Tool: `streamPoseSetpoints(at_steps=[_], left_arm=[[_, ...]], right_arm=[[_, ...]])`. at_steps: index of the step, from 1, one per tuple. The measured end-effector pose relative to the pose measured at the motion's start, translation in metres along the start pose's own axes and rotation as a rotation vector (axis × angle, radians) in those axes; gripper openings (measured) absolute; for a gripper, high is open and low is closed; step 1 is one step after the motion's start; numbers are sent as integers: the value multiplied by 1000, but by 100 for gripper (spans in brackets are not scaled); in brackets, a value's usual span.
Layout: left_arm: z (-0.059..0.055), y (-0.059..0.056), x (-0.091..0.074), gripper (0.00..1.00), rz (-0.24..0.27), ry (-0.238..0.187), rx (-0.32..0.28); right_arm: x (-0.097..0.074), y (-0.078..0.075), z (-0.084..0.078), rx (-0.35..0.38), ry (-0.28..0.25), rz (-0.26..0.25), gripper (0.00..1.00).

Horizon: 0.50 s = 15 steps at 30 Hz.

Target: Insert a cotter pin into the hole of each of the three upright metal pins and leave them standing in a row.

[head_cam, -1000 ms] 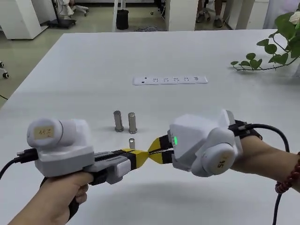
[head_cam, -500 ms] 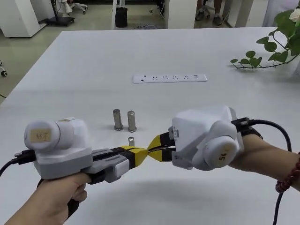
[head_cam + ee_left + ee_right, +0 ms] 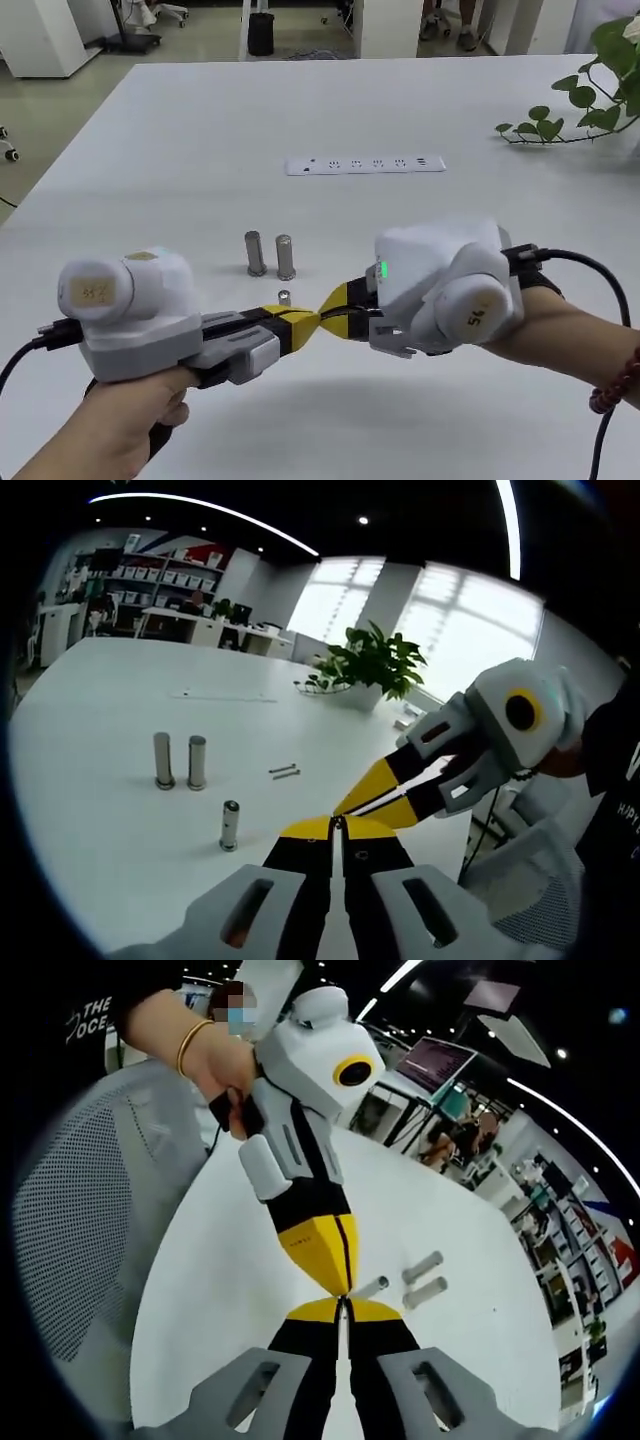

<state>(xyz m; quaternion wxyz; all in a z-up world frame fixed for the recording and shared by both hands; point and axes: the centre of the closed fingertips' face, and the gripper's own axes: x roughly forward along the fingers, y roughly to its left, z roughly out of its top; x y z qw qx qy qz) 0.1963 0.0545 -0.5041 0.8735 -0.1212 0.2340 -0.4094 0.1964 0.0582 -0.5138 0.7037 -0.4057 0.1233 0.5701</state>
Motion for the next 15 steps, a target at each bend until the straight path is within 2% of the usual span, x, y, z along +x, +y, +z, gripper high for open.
streamPoseSetpoints(at_steps=[11,15], left_arm=[[4,-1,-4,0,-9,-21,19],[4,1,-6,0,1,-18,43]], right_arm=[[-4,-3,3,132,-53,-2,0],[-5,-4,2,172,-66,0,0]])
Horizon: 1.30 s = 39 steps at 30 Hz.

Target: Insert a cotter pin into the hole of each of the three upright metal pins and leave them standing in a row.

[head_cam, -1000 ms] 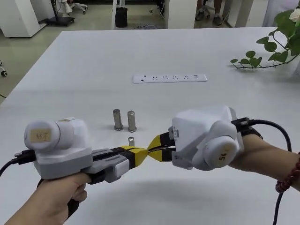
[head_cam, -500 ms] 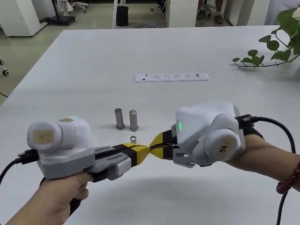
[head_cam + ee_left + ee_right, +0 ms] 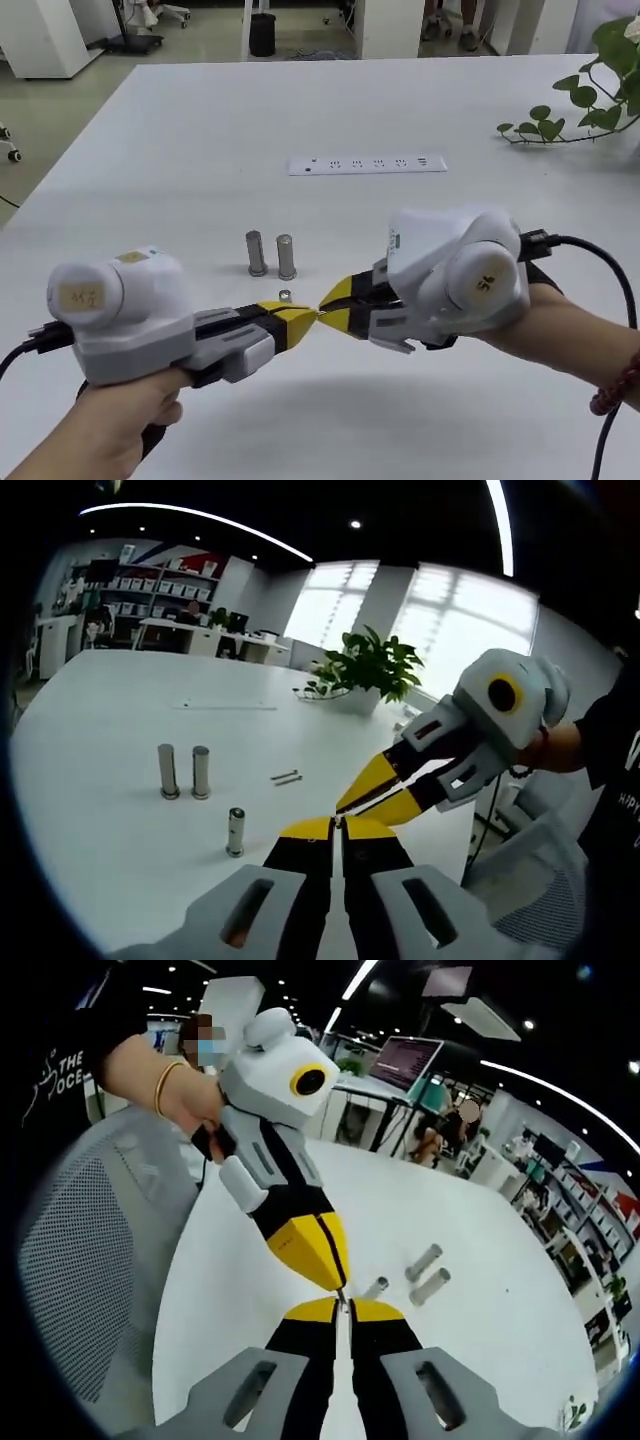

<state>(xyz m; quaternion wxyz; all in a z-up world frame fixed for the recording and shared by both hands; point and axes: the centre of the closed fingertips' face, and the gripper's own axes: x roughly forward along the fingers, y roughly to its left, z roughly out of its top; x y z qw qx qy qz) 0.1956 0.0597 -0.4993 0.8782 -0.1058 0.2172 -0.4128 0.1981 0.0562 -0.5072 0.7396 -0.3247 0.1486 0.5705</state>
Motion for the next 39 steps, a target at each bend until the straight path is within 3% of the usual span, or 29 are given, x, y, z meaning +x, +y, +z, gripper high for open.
streamPoseSetpoints(at_steps=[3,8,10,19,34,39], left_arm=[[1,2,-3,0,6,-5,8],[5,5,-7,0,10,-19,36],[6,4,-9,0,-1,-23,55],[9,-5,-12,0,-62,-37,142],[7,-19,-16,0,-157,-26,216],[7,-25,-16,0,-191,-25,219]], right_arm=[[-1,2,1,102,-29,18,3],[-4,1,1,211,-52,36,8],[-6,0,1,230,-62,38,9],[-11,2,10,441,-162,114,9],[-14,16,9,561,-239,245,9],[-13,21,10,552,-241,274,8]])
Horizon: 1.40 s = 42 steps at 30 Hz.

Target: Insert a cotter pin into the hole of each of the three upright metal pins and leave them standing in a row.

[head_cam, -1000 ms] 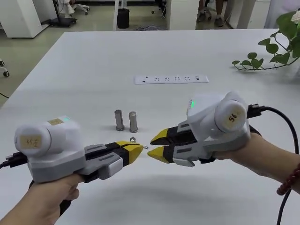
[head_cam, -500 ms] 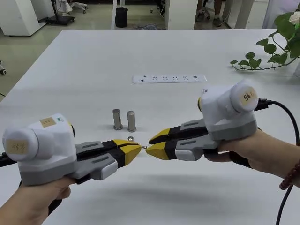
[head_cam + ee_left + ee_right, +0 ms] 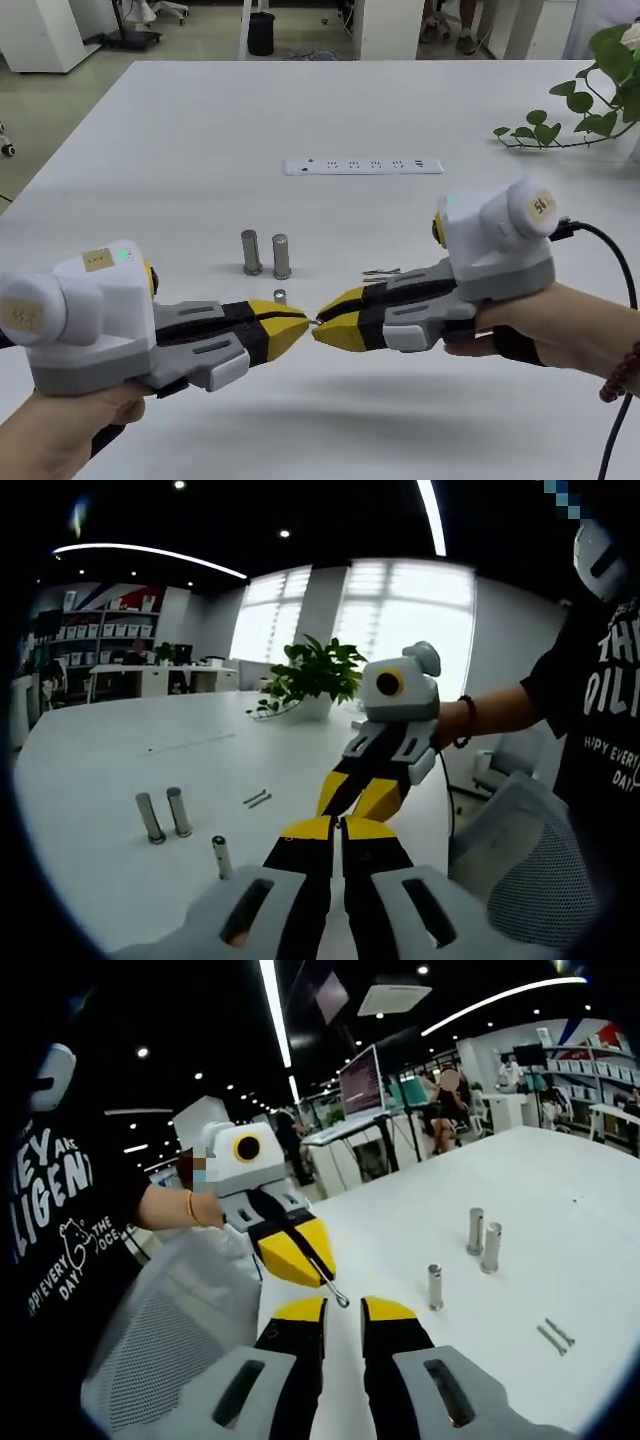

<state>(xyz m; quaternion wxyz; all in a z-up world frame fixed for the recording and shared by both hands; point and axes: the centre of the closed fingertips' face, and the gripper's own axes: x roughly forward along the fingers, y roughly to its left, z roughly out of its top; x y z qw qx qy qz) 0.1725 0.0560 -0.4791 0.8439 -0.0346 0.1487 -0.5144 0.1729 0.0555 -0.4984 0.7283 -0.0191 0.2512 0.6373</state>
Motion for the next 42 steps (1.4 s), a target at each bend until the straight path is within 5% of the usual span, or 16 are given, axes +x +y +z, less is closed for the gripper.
streamPoseSetpoints(at_steps=[13,42], left_arm=[[-3,-8,2,0,-41,16,3],[-15,-6,7,0,-24,56,-35]], right_arm=[[1,9,-4,-45,29,26,0],[5,4,-20,-254,171,6,0]])
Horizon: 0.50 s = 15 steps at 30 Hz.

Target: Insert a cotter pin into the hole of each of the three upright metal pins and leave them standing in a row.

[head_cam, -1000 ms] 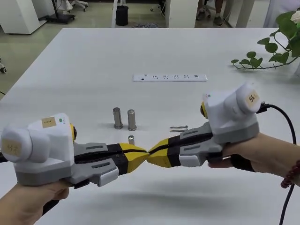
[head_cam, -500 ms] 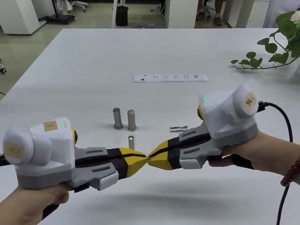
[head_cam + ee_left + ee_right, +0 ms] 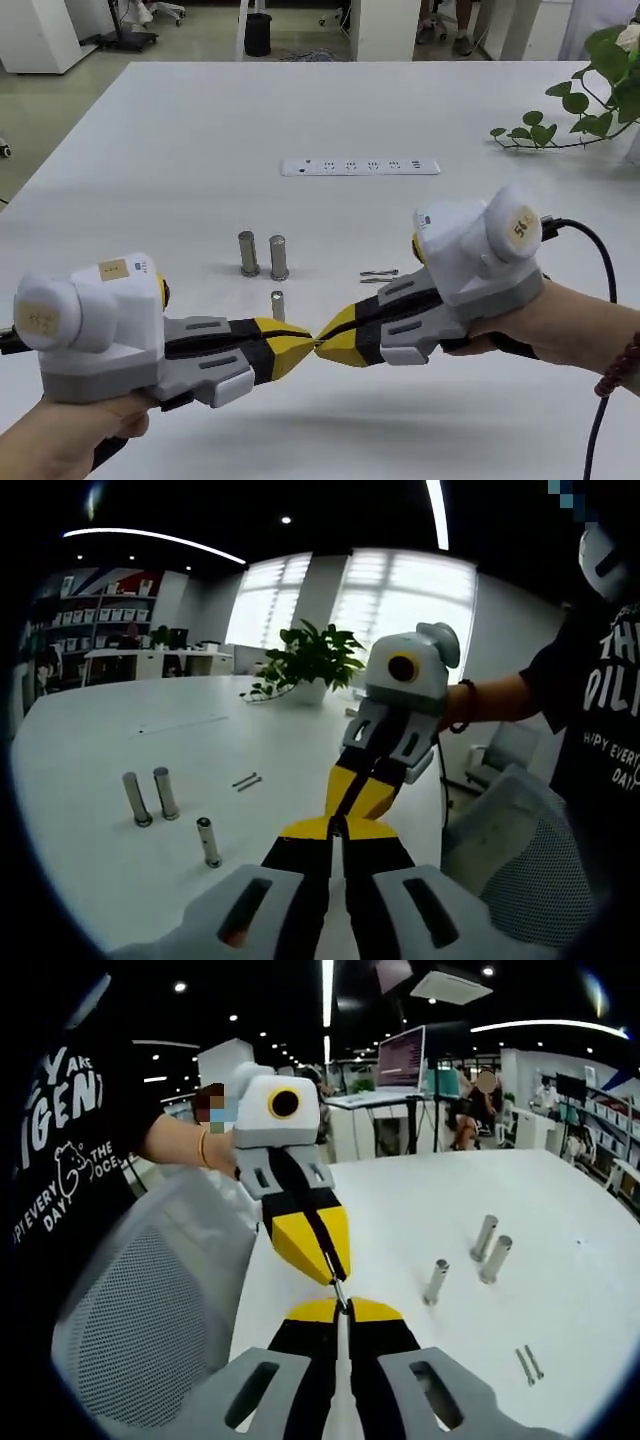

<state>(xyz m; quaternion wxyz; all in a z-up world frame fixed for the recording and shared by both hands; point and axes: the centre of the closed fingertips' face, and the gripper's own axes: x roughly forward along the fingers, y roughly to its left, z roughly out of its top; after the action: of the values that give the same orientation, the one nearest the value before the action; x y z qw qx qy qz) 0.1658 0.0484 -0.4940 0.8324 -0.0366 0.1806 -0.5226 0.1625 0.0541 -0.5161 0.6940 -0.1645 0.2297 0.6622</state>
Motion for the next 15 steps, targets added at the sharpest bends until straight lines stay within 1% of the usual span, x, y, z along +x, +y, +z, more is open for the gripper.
streamPoseSetpoints(at_steps=[3,5,8,11,15], left_arm=[[-1,3,0,1,11,3,1],[-2,5,0,1,20,9,1],[-3,6,-1,1,22,12,6],[-4,7,-1,2,25,17,7],[-6,9,-2,4,31,24,7]], right_arm=[[2,1,-3,-33,28,-1,0],[3,-1,-6,-41,49,-8,0],[4,-2,-7,-56,59,-10,0],[4,-4,-10,-70,82,-14,0],[4,-8,-15,-90,126,-25,0]])
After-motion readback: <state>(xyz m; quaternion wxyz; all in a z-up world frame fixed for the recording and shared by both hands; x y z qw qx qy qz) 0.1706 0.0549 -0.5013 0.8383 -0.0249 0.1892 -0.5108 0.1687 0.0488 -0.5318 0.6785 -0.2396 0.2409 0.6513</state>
